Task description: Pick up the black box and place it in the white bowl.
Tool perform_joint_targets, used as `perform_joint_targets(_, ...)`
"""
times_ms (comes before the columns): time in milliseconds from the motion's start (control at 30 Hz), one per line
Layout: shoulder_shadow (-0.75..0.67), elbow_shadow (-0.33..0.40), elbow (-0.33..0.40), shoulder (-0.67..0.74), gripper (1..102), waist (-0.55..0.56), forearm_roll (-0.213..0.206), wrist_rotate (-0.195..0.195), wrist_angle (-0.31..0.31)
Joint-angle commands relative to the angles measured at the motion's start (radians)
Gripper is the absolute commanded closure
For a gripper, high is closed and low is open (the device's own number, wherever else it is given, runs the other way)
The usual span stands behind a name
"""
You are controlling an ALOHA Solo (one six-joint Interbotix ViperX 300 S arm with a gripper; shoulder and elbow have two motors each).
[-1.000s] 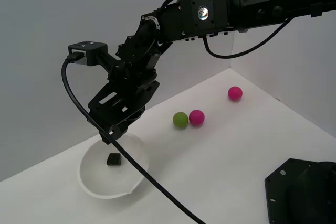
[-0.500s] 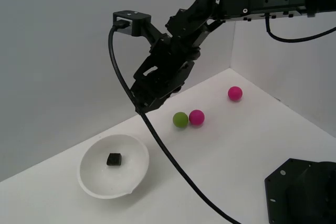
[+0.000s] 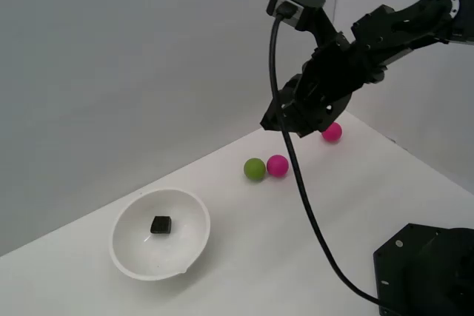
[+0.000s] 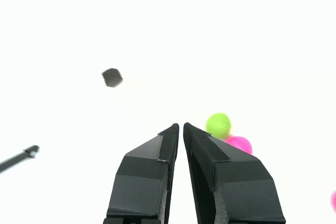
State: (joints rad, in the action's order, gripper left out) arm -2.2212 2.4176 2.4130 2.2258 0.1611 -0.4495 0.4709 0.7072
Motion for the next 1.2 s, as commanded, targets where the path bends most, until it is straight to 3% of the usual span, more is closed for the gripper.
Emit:
perform_joint_targets(0, -0.077, 0.035, 0.04, 0.072, 100, -0.04, -0.026, 0.044, -0.002)
perform_joint_targets(200, -0.213, 0.123, 0.129, 0.21, 100, -0.129, -0.029, 0.109, -0.018)
perform_joint_targets(367, -0.324, 0.196, 0.204, 0.322, 100, -0.14, -0.031, 0.109, -0.08)
perform_joint_targets(567, -0.414, 0.272, 0.282, 0.408, 100, -0.176, -0.049, 0.109, -0.078)
perform_joint_targets(933, -0.574, 0.339, 0.347, 0.566, 100, -0.199, -0.051, 0.109, -0.109)
perform_joint_targets(1167, -0.586, 0.342, 0.348, 0.581, 100, -0.201, -0.051, 0.109, -0.11)
